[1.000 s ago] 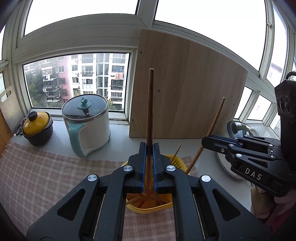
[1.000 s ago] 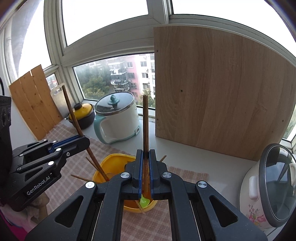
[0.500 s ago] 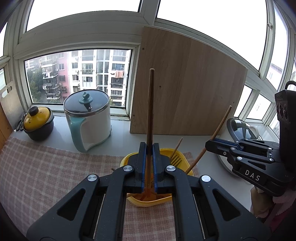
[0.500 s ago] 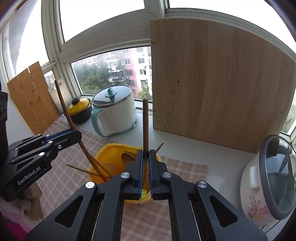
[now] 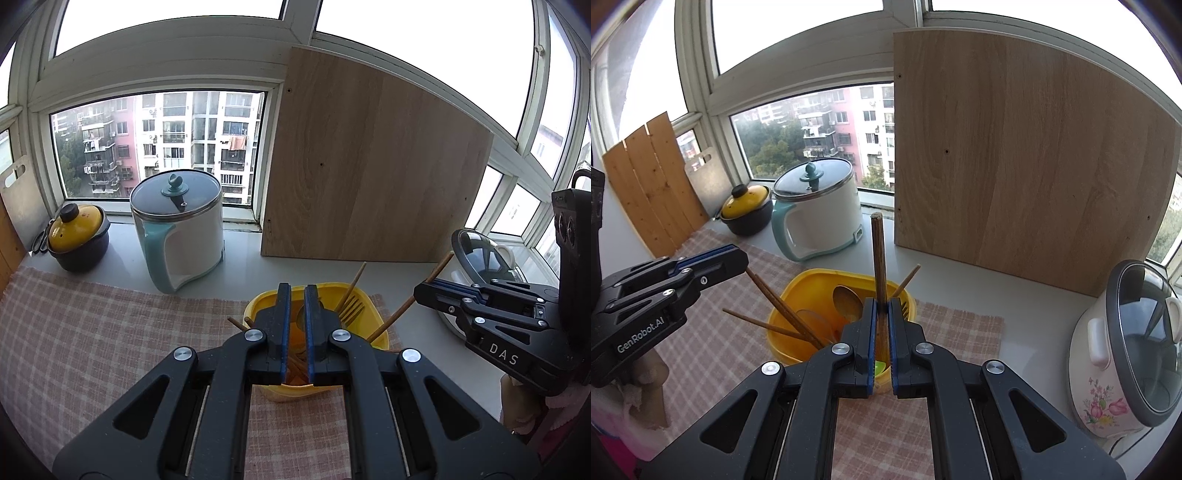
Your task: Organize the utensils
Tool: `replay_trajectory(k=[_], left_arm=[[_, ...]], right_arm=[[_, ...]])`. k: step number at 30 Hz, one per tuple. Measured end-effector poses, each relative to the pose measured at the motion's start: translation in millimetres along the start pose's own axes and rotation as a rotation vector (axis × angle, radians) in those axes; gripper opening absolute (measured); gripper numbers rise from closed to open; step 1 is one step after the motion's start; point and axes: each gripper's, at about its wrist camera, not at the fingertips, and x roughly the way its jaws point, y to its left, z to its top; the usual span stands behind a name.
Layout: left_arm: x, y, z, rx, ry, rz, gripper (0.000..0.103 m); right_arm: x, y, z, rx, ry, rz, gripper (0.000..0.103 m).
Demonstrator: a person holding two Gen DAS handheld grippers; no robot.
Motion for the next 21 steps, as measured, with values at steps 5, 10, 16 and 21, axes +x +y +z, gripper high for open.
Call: replay_trajectory(k=[5,10,16,21], left_arm=[[-9.6,0.8,-4.2,0.003,-0.005,-0.004,0.004],[-22.8,0.6,-7.3,0.011,-0.019,-0.005,0.012],[-40.6,1.0,-12.1,0.021,-0.034,-0.008,0.021],[-59.4,-3.2,-18.9,0.042,-0.053,-0.010,0.024]], right_arm=[[-7.1,4.3,-3.2,-0.011,-0.013,-0.014,0.013],[-19.2,10.6,-8.4,-0.015,-0.041,-0.027,0.030],[-34.3,17.3,-13.8,-0.015,-0.068,-0.045,0.039],[-49.6,24.9,-19.1,-0.027,-0.097,-0.072,0.041]])
